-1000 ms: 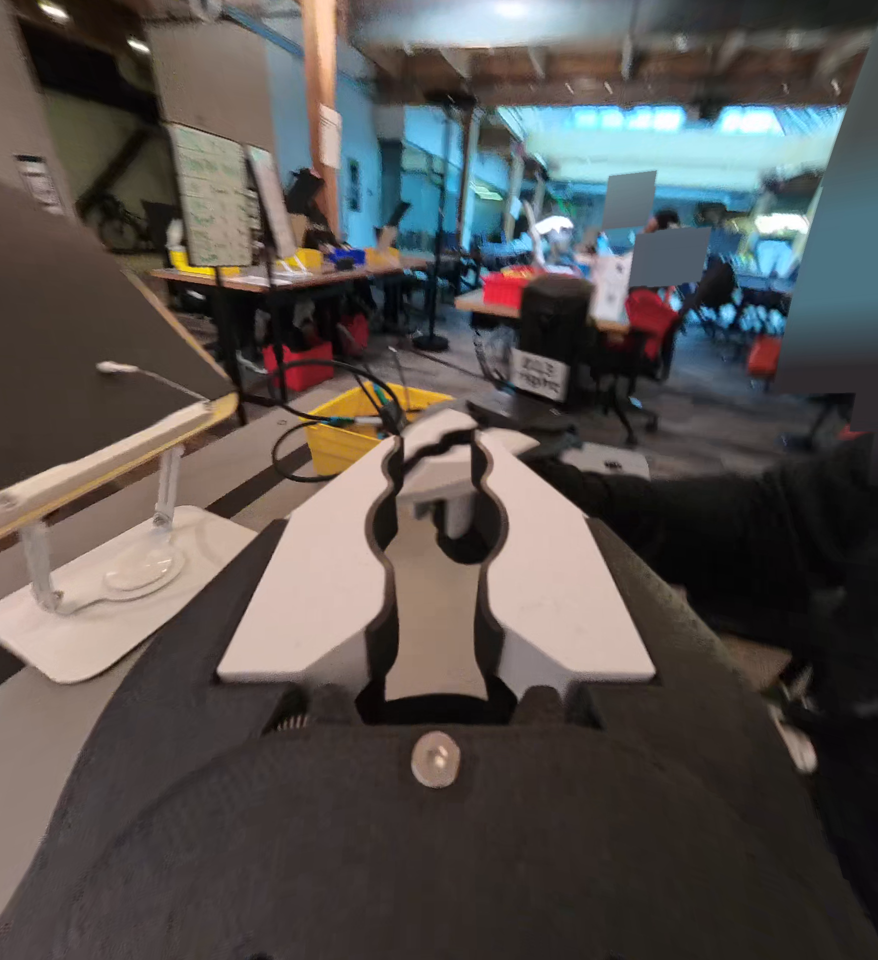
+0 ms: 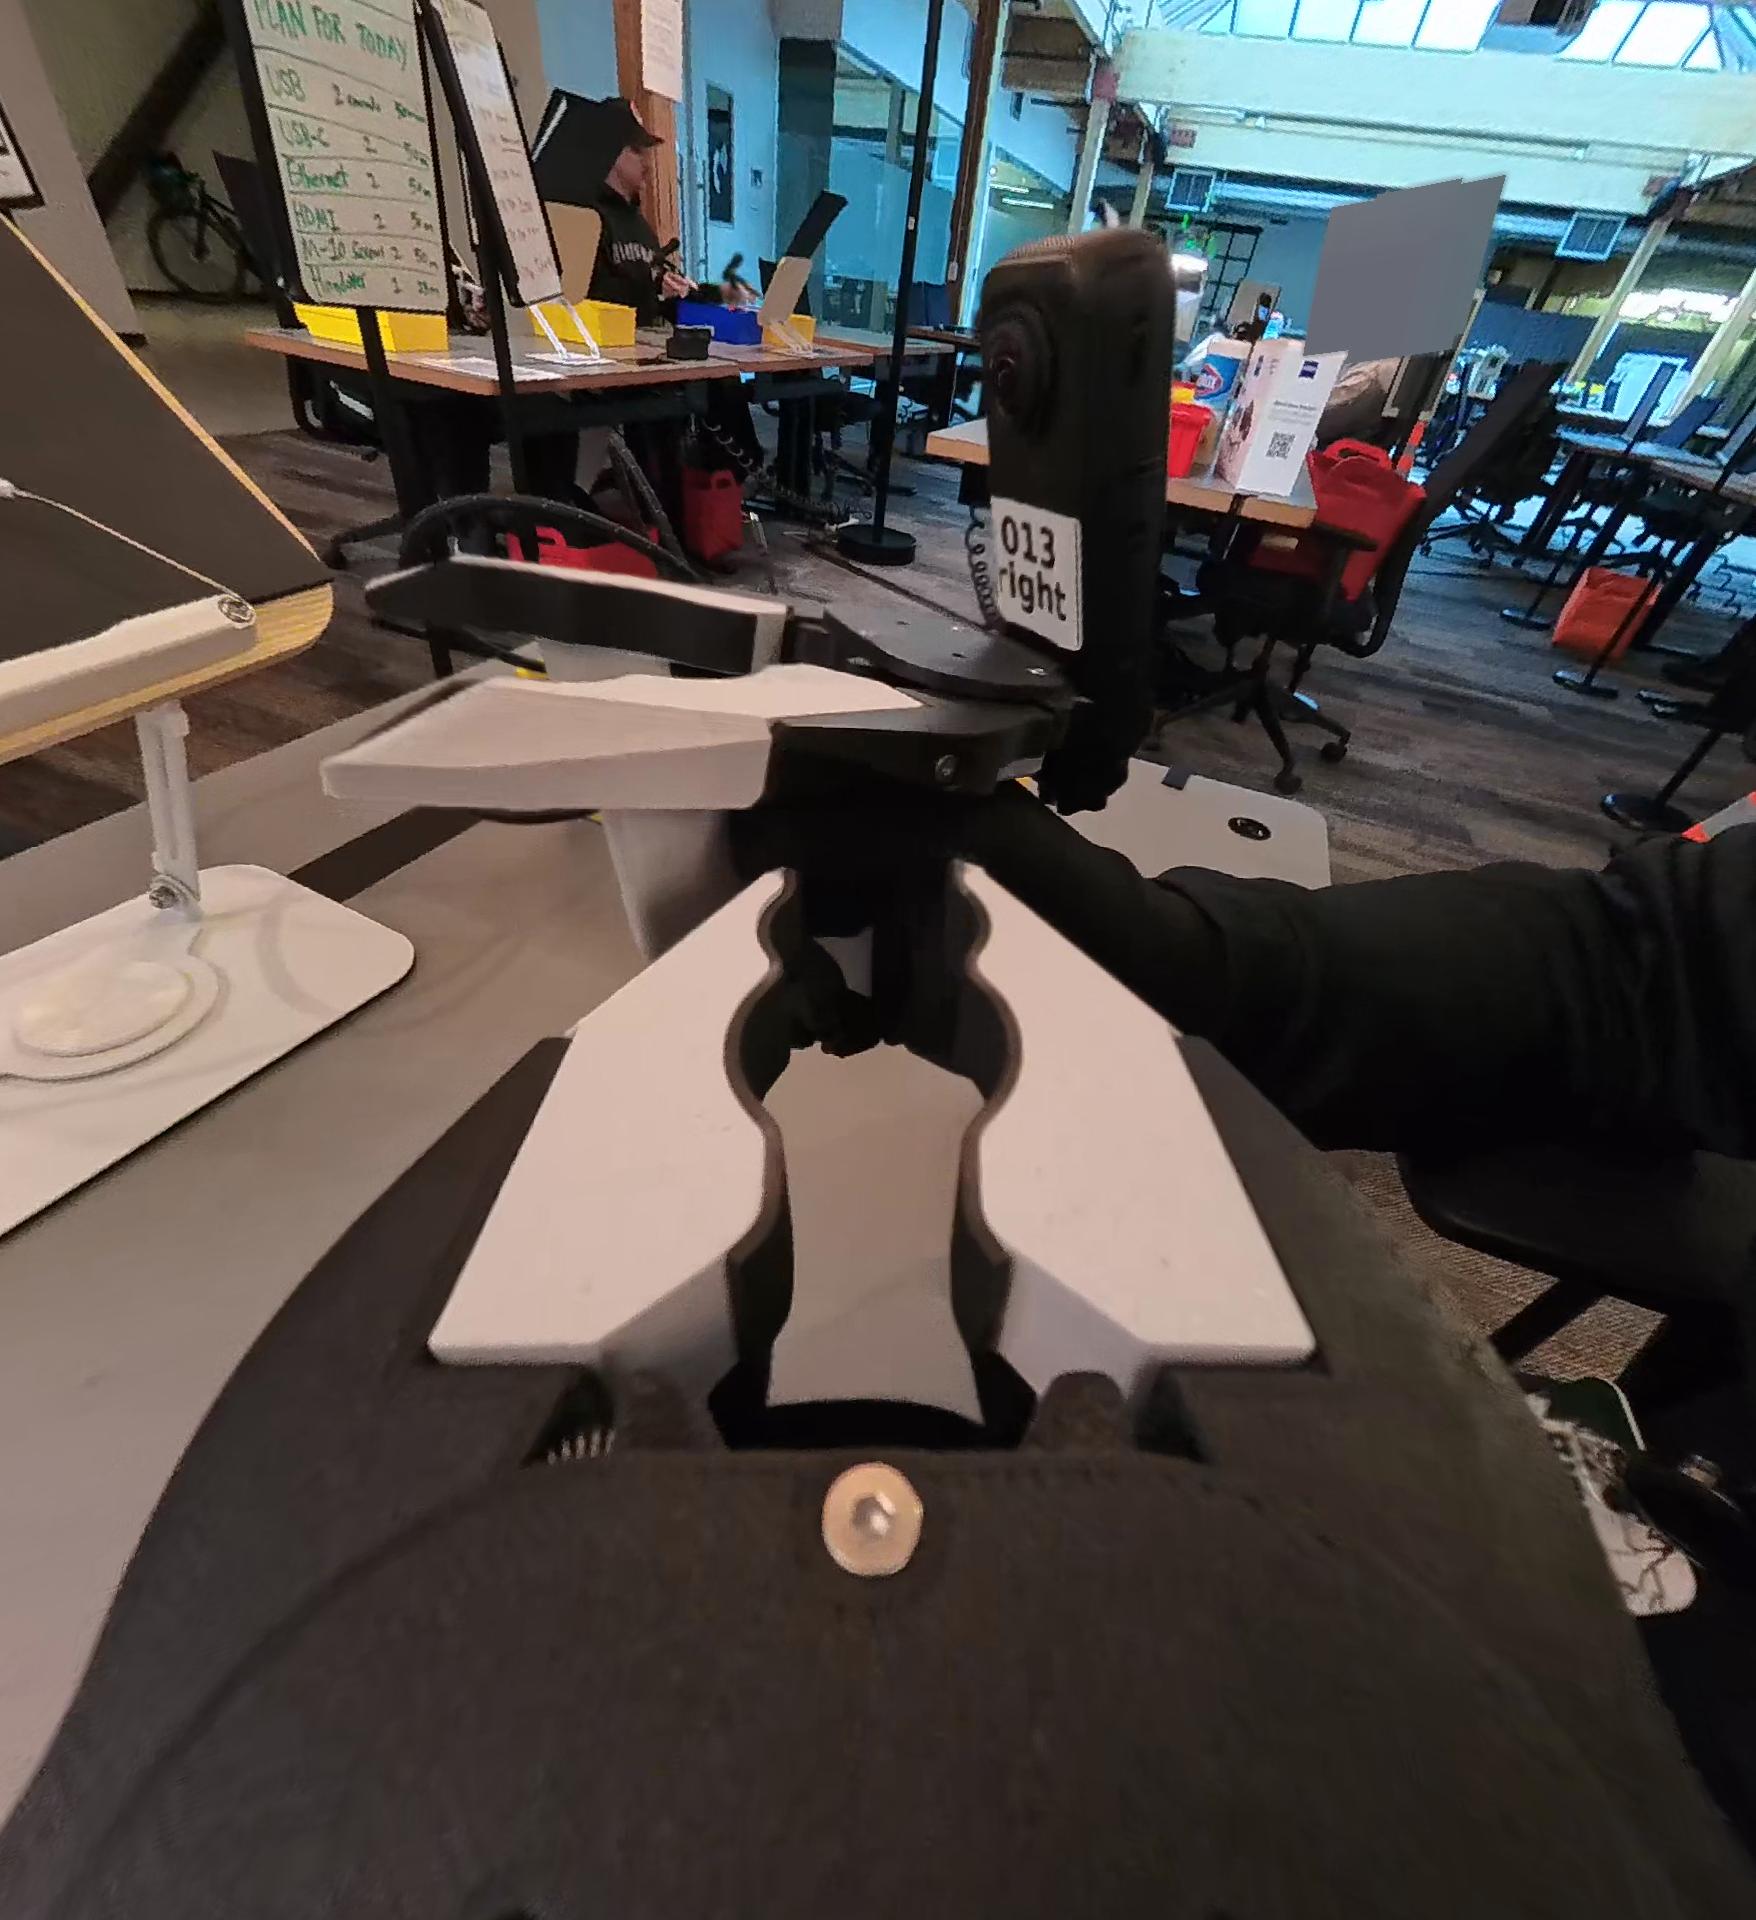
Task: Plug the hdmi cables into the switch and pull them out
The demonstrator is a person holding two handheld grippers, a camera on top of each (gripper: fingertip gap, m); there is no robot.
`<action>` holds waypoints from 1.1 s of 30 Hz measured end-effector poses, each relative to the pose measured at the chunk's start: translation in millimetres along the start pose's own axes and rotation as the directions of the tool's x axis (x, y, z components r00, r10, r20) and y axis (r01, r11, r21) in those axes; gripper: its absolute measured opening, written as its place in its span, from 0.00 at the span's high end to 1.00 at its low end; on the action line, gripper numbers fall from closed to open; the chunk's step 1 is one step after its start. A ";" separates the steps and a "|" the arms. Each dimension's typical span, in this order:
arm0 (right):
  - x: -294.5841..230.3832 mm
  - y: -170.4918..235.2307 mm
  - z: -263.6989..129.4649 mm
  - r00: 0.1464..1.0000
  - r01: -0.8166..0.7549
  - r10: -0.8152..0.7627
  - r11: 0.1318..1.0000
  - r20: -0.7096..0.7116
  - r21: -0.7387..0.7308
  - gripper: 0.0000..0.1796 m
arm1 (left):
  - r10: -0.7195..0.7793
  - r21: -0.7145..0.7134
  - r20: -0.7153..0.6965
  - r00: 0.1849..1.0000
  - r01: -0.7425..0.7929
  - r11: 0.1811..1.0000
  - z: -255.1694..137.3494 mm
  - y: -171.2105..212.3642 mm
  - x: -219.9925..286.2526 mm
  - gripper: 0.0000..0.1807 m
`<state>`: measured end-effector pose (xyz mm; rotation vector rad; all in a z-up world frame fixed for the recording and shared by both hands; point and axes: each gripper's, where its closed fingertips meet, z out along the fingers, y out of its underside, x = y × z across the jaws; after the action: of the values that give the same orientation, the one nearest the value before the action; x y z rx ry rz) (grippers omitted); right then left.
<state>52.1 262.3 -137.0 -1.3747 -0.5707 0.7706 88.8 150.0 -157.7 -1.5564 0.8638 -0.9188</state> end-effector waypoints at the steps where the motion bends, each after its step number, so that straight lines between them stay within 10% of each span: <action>1: -0.1 1.1 0.0 1.000 0.008 -0.008 1.000 -0.001 -0.006 0.41 | 0.001 -0.011 -0.001 1.000 -0.001 1.000 2.1 3.0 1.1 0.86; 11: -29.7 11.8 -0.2 0.981 0.101 -0.089 0.993 0.172 -0.059 0.76 | 0.073 -0.053 -0.030 0.997 -0.075 0.996 6.3 11.7 10.6 0.89; 16: -37.7 21.3 6.7 0.966 0.011 0.015 0.995 0.256 -0.098 0.56 | 0.067 -0.050 -0.069 0.995 -0.071 0.996 5.5 13.1 15.1 0.92; 20: -49.2 46.0 13.6 0.905 -0.100 0.195 0.961 0.378 -0.257 0.17 | 0.074 -0.062 -0.102 0.992 -0.081 0.995 7.6 17.8 23.6 0.90; 22: -56.8 35.2 4.9 0.878 -0.096 0.189 0.970 0.440 -0.226 0.27 | 0.098 -0.058 -0.128 0.987 -0.106 0.993 7.4 15.1 30.6 0.86; 24: -55.0 16.8 -6.7 0.884 -0.038 0.102 0.988 0.457 -0.148 0.60 | 0.124 -0.039 -0.139 0.983 -0.131 0.991 2.3 6.9 30.4 0.85; 28: -15.4 -21.7 -37.1 0.944 0.065 -0.038 0.995 0.327 -0.075 0.67 | 0.153 0.026 -0.137 0.979 -0.151 0.988 -28.7 -27.1 19.8 0.85; 33: 93.8 -61.5 -126.9 0.966 0.251 -0.258 0.948 -0.013 -0.195 0.88 | 0.256 -0.111 0.285 0.924 -0.234 0.966 -98.3 -53.5 -78.9 0.76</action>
<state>217.0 251.1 -99.9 -1.4536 -0.7920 0.4885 -30.8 186.9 -102.0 -1.5585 0.8588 -0.4610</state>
